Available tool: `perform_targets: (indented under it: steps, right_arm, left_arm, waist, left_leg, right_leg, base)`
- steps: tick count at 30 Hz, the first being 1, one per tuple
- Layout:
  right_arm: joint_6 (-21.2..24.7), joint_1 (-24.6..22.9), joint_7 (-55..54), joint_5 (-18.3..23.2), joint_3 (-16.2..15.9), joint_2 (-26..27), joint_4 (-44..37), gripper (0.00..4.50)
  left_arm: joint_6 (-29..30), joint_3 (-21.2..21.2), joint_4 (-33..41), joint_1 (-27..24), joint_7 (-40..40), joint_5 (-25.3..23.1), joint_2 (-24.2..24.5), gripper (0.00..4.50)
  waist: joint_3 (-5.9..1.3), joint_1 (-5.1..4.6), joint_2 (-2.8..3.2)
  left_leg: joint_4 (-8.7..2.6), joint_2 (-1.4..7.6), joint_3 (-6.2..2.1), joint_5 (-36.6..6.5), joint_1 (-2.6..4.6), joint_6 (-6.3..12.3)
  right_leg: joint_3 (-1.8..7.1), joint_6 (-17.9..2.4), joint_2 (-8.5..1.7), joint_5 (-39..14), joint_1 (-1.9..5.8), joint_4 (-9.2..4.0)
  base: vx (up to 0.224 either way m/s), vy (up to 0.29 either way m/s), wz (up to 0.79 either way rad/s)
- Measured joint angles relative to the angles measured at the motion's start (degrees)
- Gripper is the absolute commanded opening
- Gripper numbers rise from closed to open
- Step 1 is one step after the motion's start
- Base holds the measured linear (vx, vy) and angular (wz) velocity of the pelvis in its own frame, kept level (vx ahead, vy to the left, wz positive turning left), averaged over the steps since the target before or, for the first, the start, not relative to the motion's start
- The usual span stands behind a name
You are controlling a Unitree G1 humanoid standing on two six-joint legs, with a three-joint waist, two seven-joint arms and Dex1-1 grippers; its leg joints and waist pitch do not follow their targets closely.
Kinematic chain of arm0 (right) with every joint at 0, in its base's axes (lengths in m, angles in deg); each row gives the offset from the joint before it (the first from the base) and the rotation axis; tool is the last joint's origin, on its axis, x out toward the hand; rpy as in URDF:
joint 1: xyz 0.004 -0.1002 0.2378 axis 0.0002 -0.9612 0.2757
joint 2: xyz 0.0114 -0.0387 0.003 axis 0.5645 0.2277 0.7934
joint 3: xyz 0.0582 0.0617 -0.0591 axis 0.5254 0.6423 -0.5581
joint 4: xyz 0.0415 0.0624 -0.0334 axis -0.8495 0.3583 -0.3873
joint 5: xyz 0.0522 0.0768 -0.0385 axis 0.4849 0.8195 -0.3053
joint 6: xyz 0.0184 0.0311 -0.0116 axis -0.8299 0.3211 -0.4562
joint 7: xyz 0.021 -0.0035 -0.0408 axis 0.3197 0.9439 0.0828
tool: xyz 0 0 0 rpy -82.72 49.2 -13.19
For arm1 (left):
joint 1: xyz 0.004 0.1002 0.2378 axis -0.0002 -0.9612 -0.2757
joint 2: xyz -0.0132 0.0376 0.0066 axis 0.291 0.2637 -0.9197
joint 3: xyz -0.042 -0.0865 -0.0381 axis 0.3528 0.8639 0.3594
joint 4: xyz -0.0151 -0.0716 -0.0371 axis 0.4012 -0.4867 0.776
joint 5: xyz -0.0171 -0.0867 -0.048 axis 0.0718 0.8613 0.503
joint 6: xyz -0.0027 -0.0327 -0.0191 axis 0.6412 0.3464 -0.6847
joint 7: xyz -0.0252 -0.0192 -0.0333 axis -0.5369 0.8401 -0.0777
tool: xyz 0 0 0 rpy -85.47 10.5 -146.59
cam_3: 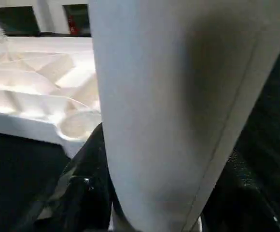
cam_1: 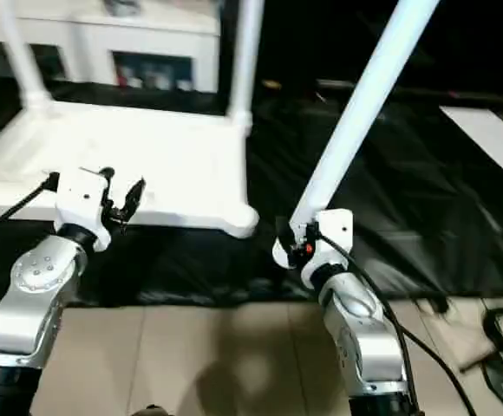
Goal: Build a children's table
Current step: Pick table leg, then move to table
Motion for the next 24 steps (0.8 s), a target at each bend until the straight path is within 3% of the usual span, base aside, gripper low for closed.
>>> perform_targets:
  steps: [1,3,5,8,13,15,19,20,21,22,23,24]
  right_arm:
    - [0.01,-0.42,0.23,-0.01,0.69,-0.82,0.16,1.91]
    - [-0.01,-0.42,0.35,-0.01,1.53,-1.54,0.5,1.91]
    - [-0.02,-0.42,0.45,0.01,2.03,-1.73,0.69,1.91]
    - [0.29,-0.4,1.32,0.36,1.35,-1.68,0.38,1.91]
    - [0.36,-0.05,4.29,0.29,0.67,-3.89,0.38,1.91]
    - [0.39,0.05,5.19,0.21,0.06,-4.25,0.06,1.91]
    - [0.5,0.63,6.13,0.09,-1.03,-4.7,-0.42,1.91]
    - [0.51,1.04,6.12,0.21,-0.98,-4.6,-0.58,1.91]
    - [0.51,1.56,6.1,0.28,-0.98,-4.24,-0.62,1.91]
    - [0.52,1.8,6.01,0.45,-1.0,-3.63,-0.72,1.91]
    - [0.52,1.83,5.99,0.68,-1.08,-3.31,-0.77,1.91]
    - [0.52,1.83,5.93,0.67,-1.06,-3.38,-0.78,1.91]
  left_arm:
    - [0.41,-1.1,0.17,0.19,0.49,0.36,-0.73,2.81]
    - [0.61,-1.83,0.26,0.2,0.71,0.78,-1.07,2.81]
    - [0.73,-0.79,0.24,-0.14,0.69,1.36,-1.07,2.81]
    - [1.28,1.23,0.83,-1.17,0.75,3.25,-1.8,2.81]
    - [1.5,2.17,1.76,-2.55,0.67,3.86,-2.11,2.81]
    - [1.51,2.24,1.82,-2.54,0.45,3.95,-2.49,2.81]
    - [1.54,2.17,1.8,-2.51,0.35,4.32,-3.31,2.81]
    - [1.54,2.32,1.78,-2.46,0.31,4.33,-3.39,2.81]
    - [1.55,2.53,1.74,-2.46,0.23,4.32,-3.36,2.81]
    - [1.55,2.55,1.62,-2.46,0.22,4.26,-3.26,2.81]
    - [1.56,2.59,1.47,-2.46,0.15,4.19,-3.03,2.81]
    - [1.55,2.53,1.5,-2.46,0.2,4.17,-2.96,2.81]
  waist:
    - [0.04,1.12,-0.29]
    - [-0.03,2.34,-0.04]
    - [0.06,3.0,0.02]
    - [0.11,3.8,0.07]
    - [0.26,5.4,-0.18]
    - [0.43,5.46,-0.14]
    - [1.15,5.36,0.48]
    - [1.39,5.18,0.59]
    - [1.51,5.25,0.66]
    - [1.64,5.29,0.61]
    - [1.64,5.34,0.42]
    - [1.6,5.23,0.26]
  left_leg:
    - [0.36,0.36,1.35,-0.75,0.33,1.22]
    - [0.19,1.08,2.19,-0.54,1.24,0.57]
    - [-0.86,2.21,2.65,0.34,1.43,-1.73]
    - [-1.69,3.26,3.99,0.7,1.73,-2.34]
    - [-1.66,4.19,6.23,0.72,1.92,-2.27]
    - [-1.71,3.89,5.58,0.83,1.42,-2.01]
    - [-1.6,3.99,3.77,0.48,1.56,-1.5]
    - [-1.69,4.16,3.87,0.37,2.27,-1.36]
    - [-1.64,4.02,3.9,0.36,2.38,-1.33]
    - [-1.7,4.05,4.44,0.22,2.94,-1.15]
    - [-1.88,3.97,5.27,0.06,3.65,-0.93]
    - [-1.96,3.72,5.66,-0.04,4.03,-0.83]
  right_leg:
    - [-0.35,-0.22,-0.11,0.42,-0.52,-0.14]
    - [-1.01,0.2,0.05,1.01,-1.23,-0.21]
    - [-2.13,-0.62,0.13,1.59,-1.63,-0.78]
    - [-2.5,-1.12,0.17,2.38,-1.64,-1.78]
    - [-2.23,-1.33,-0.14,2.78,-1.59,-1.97]
    - [-3.79,-0.8,-1.0,2.47,-0.92,-2.29]
    - [-8.4,-0.26,-2.1,2.15,2.86,-5.05]
    - [-8.54,0.0,-2.02,1.97,3.74,-5.66]
    - [-8.35,0.13,-2.01,1.89,4.09,-5.73]
    - [-7.51,0.17,-1.85,1.7,3.98,-5.62]
    - [-5.9,0.27,-1.57,1.31,4.22,-5.26]
    - [-4.84,-0.08,-1.48,1.02,4.19,-4.73]
  base:
    - [-0.05,-0.099,-0.1]
    - [-0.074,-0.153,-0.31]
    - [-0.074,-0.122,-0.27]
    - [0.0,0.0,0.0]
    - [0.0,0.0,0.0]
    - [-0.006,0.01,0.12]
    - [0.041,0.025,0.43]
    - [0.08,0.029,0.46]
    - [0.072,0.034,0.35]
    - [0.077,0.023,0.18]
    - [0.077,0.023,0.18]
    - [0.11,0.014,0.07]
